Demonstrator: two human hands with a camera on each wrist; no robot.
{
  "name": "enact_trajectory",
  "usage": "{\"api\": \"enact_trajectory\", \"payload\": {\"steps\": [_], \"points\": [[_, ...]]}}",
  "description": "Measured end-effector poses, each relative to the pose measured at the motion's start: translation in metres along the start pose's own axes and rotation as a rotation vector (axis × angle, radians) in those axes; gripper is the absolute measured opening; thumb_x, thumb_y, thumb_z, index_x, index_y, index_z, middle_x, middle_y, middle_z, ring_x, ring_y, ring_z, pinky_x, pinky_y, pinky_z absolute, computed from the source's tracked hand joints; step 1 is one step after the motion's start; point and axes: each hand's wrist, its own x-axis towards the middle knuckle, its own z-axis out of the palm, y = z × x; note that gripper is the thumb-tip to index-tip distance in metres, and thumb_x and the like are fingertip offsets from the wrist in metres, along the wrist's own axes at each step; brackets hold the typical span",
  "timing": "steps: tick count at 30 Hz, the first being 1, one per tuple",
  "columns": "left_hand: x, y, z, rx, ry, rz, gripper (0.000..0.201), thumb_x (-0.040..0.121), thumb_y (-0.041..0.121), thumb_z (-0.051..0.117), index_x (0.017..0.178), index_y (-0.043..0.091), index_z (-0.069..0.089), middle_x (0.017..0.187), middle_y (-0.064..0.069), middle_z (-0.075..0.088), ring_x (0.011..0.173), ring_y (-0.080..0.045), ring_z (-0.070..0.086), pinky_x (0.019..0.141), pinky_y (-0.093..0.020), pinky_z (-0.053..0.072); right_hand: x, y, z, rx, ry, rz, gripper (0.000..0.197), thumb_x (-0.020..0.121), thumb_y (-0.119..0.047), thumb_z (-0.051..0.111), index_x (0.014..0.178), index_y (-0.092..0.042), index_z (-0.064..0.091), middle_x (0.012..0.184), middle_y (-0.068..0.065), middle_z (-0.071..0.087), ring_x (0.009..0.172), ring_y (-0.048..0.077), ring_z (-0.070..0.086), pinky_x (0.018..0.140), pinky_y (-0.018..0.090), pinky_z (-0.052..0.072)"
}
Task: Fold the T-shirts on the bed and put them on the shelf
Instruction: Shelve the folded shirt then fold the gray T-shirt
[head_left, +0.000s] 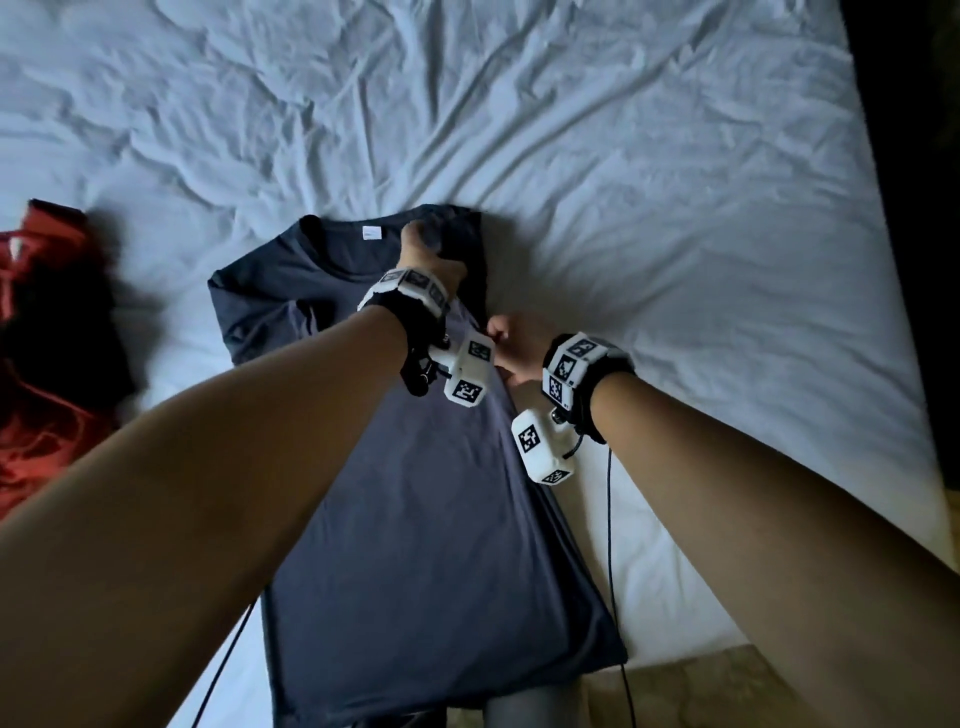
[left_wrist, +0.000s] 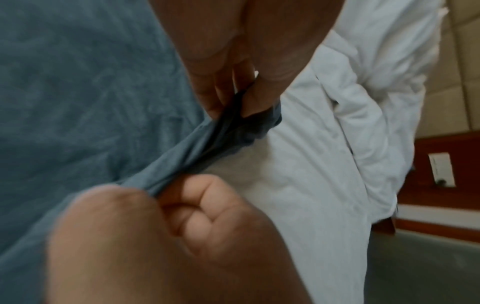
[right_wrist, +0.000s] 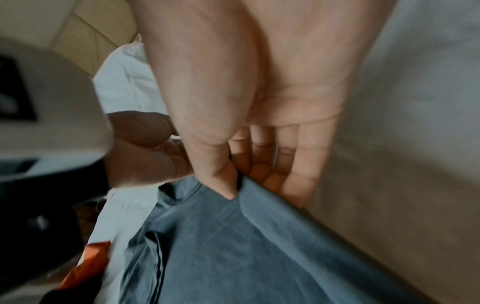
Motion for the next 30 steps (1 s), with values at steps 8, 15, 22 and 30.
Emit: {"api": "enact_trajectory", "payload": {"steps": [8,15,22,30], "points": [[0.020,-0.036,-0.037,-0.086,-0.028,-0.091,0.052,0.086,-0.003,0.058,0.136,0.009,0.051,0.129,-0.010,0.060,0.117,-0.023,0.058,0.082,-0.017,0.043,0.017,-0.026,0.040,-0.154,-0.018,-0.042,0.025,0.092,-0.013,0.057,0.115,-0.003,0.061,0.110,0.018,0.066,0.090,0.028,0.070,0.072,0.038,0.061],[0.040,-0.062,-0.046,-0.102,-0.010,-0.090,0.047,0.086,0.000,0.057,0.132,0.010,0.055,0.124,-0.008,0.063,0.116,-0.020,0.058,0.085,-0.014,0.041,0.039,-0.032,0.057,-0.458,-0.002,-0.050,0.026,0.079,-0.016,0.069,0.067,-0.019,0.046,0.070,0.000,0.061,0.078,0.026,0.069,0.066,0.028,0.047],[0.028,-0.077,-0.047,-0.093,0.039,-0.080,0.052,0.077,0.023,0.068,0.126,0.013,0.054,0.110,-0.003,0.064,0.100,-0.020,0.063,0.093,-0.030,0.051,0.030,-0.020,0.076,-0.230,0.040,-0.046,0.017,0.086,-0.016,0.052,0.089,-0.005,0.065,0.093,0.023,0.070,0.087,0.040,0.069,0.080,0.052,0.056],[-0.023,-0.097,-0.054,-0.015,-0.086,-0.141,0.037,0.087,0.024,0.056,0.116,0.003,0.062,0.105,-0.018,0.069,0.087,-0.030,0.067,0.078,-0.035,0.055,-0.013,0.017,0.075,-0.073,0.030,0.091,0.016,0.085,-0.016,0.052,0.075,-0.026,0.061,0.089,0.011,0.072,0.086,0.028,0.072,0.080,0.044,0.060]]}}
